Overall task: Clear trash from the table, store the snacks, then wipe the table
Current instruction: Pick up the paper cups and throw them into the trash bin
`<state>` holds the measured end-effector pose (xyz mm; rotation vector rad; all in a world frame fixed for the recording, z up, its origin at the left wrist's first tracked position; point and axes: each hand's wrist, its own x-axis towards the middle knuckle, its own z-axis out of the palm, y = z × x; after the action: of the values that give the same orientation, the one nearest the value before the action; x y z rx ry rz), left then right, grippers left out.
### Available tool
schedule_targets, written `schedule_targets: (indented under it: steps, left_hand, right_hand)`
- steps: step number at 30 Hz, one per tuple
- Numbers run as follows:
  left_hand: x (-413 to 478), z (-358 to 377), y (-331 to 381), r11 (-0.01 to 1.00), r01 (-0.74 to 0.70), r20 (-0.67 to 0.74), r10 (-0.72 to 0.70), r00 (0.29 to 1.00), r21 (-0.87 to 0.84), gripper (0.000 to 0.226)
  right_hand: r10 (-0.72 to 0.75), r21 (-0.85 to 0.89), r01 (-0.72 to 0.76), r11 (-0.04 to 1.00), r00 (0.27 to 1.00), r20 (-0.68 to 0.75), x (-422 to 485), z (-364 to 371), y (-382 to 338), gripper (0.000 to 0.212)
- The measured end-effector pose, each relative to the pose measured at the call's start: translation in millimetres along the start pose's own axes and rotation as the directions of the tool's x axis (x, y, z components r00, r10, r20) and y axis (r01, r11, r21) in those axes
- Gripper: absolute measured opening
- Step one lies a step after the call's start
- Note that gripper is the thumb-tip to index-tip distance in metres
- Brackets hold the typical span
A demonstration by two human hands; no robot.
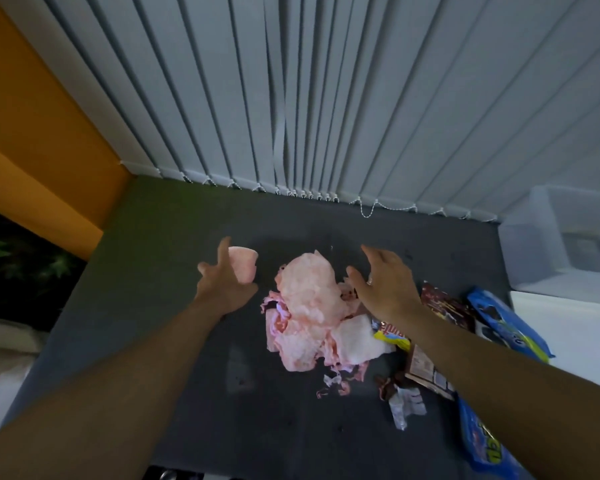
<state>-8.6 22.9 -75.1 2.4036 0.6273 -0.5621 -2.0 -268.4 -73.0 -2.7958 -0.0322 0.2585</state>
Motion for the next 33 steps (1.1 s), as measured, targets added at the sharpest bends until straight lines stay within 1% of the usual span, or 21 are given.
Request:
schedule_targets:
  steps: [3, 5, 9, 12, 15, 17, 19, 22, 24, 26, 27, 30, 31, 33]
  left_hand:
    - [-7.5, 6.1, 18.8, 0.998, -0.057, 0.041, 0.057, 0.998, -0.003, 0.087]
    - [-12.2, 11.8, 31.1, 0.995, -0.098, 0.023, 0.098, 0.995, -0.032, 0.085]
    - [-18.6, 19.0, 53.8, 0.967, -0.168, -0.032, 0.165, 0.986, -0.192, 0.083]
    - [-23.8, 26.0, 63.4, 0.944, -0.204, -0.014, 0.208, 0.978, -0.258, 0.080]
    - [-28.5, 36.1, 66.0, 0.943, -0.230, 0.035, 0.246, 0.969, -0.241, 0.074]
    - [-30.3, 44.7, 65.3, 0.943, -0.251, 0.075, 0.273, 0.959, -0.219, 0.072]
    - [-30.4, 54.5, 62.2, 0.947, -0.273, 0.120, 0.295, 0.948, -0.172, 0.076]
    - [-32.9, 63.8, 58.7, 0.952, -0.284, 0.166, 0.300, 0.940, -0.112, 0.083]
    - [-33.1, 65.1, 56.3, 0.954, -0.276, 0.173, 0.294, 0.940, -0.119, 0.084]
    - [-31.9, 64.1, 52.6, 0.949, -0.303, 0.170, 0.313, 0.934, -0.083, 0.084]
    - [-32.3, 62.6, 50.9, 0.947, -0.316, 0.163, 0.323, 0.932, -0.064, 0.084]
    - [-31.3, 59.0, 41.1, 0.952, -0.301, 0.141, 0.307, 0.941, -0.061, 0.088]
    - [-33.5, 56.8, 38.0, 0.955, -0.289, 0.132, 0.296, 0.946, -0.066, 0.089]
    - [-36.7, 52.2, 30.7, 0.963, -0.259, 0.114, 0.266, 0.957, -0.073, 0.094]
  right_hand:
    - [0.042, 0.018, -0.042, 0.999, 0.999, -0.001, -6.9, -2.8, 11.8, 0.063]
    - [0.065, 0.041, -0.064, 0.997, 0.998, -0.003, -12.2, -6.0, 18.1, 0.064]
    - [0.076, 0.030, -0.076, 0.997, 0.997, 0.000, -26.9, -10.7, 27.4, 0.071]
    - [0.079, -0.009, -0.078, 0.997, 0.996, 0.033, -37.4, -8.6, 32.8, 0.079]
    - [0.070, -0.022, -0.069, 0.997, 0.996, 0.057, -45.9, -4.2, 35.3, 0.087]
    - [0.079, 0.000, -0.080, 0.997, 0.988, 0.135, -51.1, -0.4, 36.2, 0.100]
    - [0.072, -0.006, -0.072, 0.997, 0.978, 0.194, -56.9, 4.4, 37.5, 0.113]
    - [-0.031, -0.056, 0.040, 0.998, 0.988, 0.148, -64.6, 11.7, 36.3, 0.120]
    - [-0.131, -0.062, 0.140, 0.988, 0.982, 0.134, -66.6, 18.1, 31.8, 0.117]
    - [-0.187, -0.055, 0.199, 0.979, 0.968, 0.170, -66.8, 23.6, 24.6, 0.110]
    - [-0.192, -0.062, 0.207, 0.976, 0.963, 0.189, -66.4, 25.5, 21.1, 0.101]
    - [-0.167, -0.114, 0.189, 0.975, 0.969, 0.182, -61.8, 26.9, 13.6, 0.055]
    - [-0.158, -0.124, 0.179, 0.976, 0.974, 0.164, -59.8, 26.1, 12.4, 0.045]
    - [-0.134, -0.108, 0.145, 0.984, 0.985, 0.106, -54.7, 25.0, 12.2, 0.037]
